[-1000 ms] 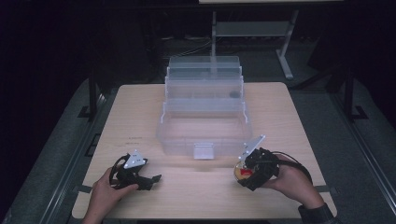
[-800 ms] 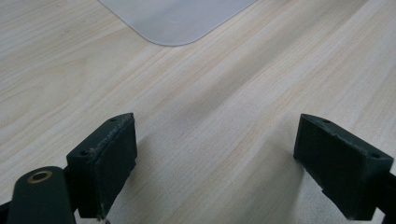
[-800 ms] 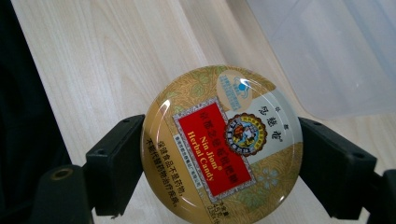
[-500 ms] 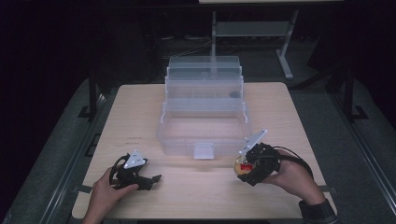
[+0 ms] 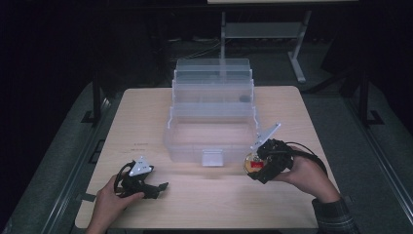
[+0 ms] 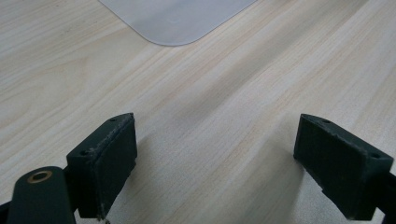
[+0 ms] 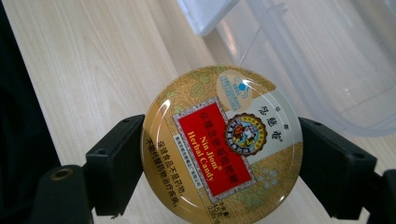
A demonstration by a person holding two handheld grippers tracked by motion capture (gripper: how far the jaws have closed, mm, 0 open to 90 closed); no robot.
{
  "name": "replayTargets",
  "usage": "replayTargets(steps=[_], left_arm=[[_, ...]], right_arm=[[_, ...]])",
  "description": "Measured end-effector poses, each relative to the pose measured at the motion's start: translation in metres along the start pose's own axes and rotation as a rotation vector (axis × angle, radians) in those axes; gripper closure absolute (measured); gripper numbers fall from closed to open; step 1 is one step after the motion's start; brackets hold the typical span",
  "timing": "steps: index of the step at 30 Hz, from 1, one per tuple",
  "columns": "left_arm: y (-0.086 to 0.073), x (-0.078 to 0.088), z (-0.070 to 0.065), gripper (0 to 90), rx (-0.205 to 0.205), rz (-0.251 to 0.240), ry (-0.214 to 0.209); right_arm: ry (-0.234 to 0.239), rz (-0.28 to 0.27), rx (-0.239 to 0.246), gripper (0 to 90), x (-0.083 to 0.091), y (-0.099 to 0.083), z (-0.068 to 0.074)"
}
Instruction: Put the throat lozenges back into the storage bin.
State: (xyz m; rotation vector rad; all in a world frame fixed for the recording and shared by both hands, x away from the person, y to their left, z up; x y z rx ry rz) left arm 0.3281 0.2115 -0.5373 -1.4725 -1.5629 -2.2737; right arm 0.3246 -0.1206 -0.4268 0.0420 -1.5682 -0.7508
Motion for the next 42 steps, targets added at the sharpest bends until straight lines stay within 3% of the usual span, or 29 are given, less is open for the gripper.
replayTargets(steps=[19, 42], left_arm=[[0.000, 0.000, 0.000, 12.3, -0.003, 0.000, 0.001], [0.000, 0.000, 0.000, 12.4, -0.006, 0.000, 0.002]], right_arm=[[-0.023, -0.016, -0.028, 19.7, 0.012, 0.020, -0.026], [-0.054, -0.021, -0.098, 19.7, 0.003, 0.038, -0.071]])
Point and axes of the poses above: each handheld gripper's, and its own axes: x roughly backward along the jaws, y roughly out of its top, z roughly to its left, the point moved 9 cm from there along -x, roughly forward along the jaws, and after that the axes turned 5 degrees about y, right-handed, at the moved point
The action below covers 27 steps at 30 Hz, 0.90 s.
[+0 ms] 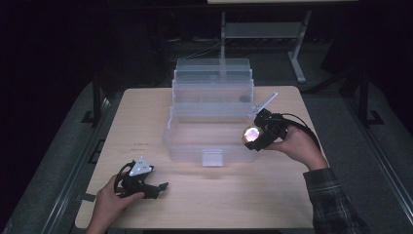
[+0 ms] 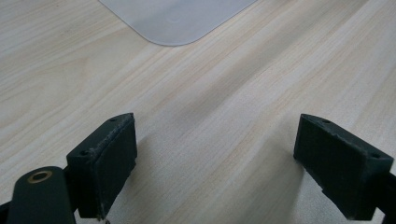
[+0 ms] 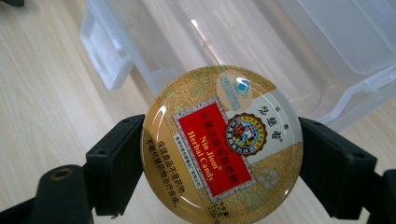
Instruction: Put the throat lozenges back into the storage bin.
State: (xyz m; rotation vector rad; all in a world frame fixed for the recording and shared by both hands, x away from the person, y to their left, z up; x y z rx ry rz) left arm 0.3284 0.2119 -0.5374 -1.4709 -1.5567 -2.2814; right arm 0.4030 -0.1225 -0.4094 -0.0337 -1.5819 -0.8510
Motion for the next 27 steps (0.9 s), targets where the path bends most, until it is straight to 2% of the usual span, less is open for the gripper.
replayTargets(steps=[13, 27], left_arm=[[0.000, 0.000, 0.000, 12.4, 0.002, 0.001, -0.001], [0.000, 0.000, 0.000, 12.3, 0.002, 0.000, -0.001]], right_arm=[[-0.001, 0.009, -0.030, 19.7, -0.012, 0.010, -0.014], [-0.001, 0.038, -0.045, 19.6, -0.025, 0.012, -0.024]])
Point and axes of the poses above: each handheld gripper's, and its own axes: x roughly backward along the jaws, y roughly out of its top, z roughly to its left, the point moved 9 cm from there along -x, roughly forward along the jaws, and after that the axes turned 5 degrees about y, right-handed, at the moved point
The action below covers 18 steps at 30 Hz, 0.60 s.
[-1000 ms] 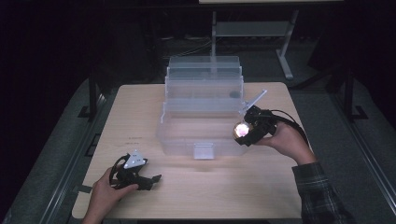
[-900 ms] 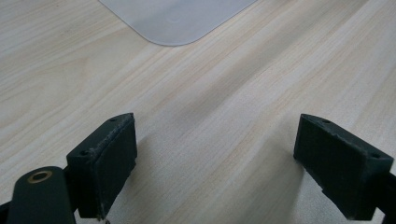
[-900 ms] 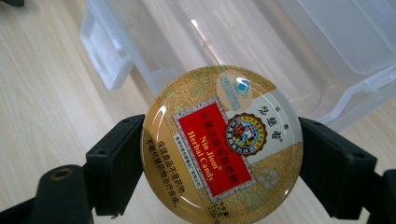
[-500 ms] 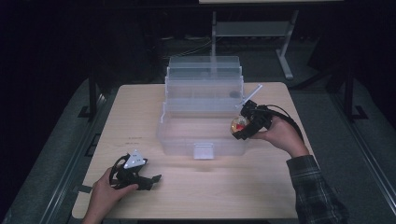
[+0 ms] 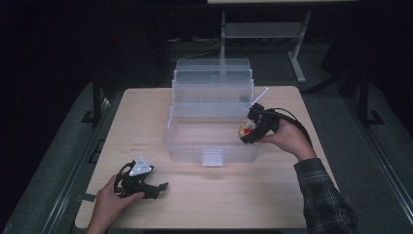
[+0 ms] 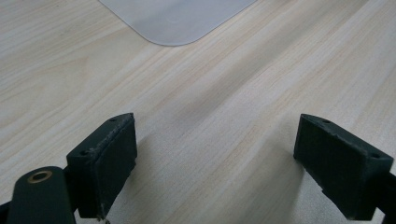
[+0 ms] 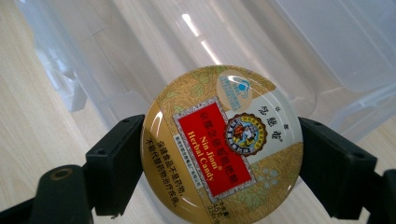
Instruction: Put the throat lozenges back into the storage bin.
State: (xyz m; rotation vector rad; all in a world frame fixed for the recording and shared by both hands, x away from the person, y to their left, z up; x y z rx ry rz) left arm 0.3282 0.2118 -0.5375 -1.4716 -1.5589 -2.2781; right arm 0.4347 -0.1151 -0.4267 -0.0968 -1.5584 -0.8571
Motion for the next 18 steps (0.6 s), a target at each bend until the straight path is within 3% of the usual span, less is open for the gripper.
replayTargets(steps=[18], left_arm=[[0.000, 0.000, 0.000, 12.3, 0.000, 0.000, 0.000]], right_arm=[[0.015, 0.039, -0.013, 19.5, -0.012, -0.003, -0.004]])
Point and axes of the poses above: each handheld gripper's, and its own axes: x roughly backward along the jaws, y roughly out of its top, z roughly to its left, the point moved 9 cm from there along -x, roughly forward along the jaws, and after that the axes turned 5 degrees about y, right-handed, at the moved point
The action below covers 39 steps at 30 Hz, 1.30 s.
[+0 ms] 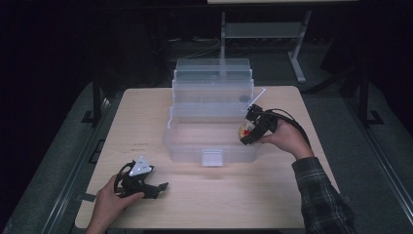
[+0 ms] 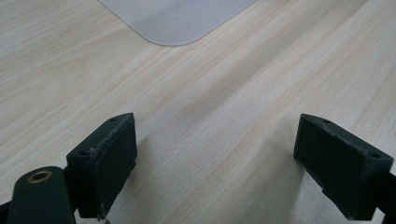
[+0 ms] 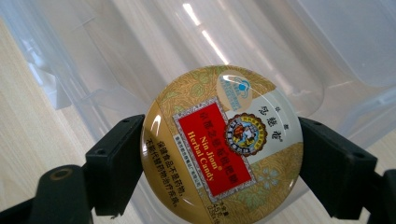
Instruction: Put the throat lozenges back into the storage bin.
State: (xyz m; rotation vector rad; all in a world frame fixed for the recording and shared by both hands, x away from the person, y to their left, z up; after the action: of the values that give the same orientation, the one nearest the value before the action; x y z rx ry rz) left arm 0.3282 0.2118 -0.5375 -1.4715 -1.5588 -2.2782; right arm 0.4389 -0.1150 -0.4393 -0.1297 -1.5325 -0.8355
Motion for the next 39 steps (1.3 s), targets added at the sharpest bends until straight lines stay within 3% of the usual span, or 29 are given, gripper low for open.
replayTargets(steps=[20, 39], left_arm=[[0.000, 0.000, 0.000, 12.3, -0.001, 0.000, 0.000], [0.000, 0.000, 0.000, 12.3, 0.000, 0.000, 0.000]], right_arm=[[0.007, 0.010, -0.002, 18.4, -0.001, -0.002, 0.000], [-0.017, -0.047, -0.003, 18.4, 0.026, -0.009, 0.003]])
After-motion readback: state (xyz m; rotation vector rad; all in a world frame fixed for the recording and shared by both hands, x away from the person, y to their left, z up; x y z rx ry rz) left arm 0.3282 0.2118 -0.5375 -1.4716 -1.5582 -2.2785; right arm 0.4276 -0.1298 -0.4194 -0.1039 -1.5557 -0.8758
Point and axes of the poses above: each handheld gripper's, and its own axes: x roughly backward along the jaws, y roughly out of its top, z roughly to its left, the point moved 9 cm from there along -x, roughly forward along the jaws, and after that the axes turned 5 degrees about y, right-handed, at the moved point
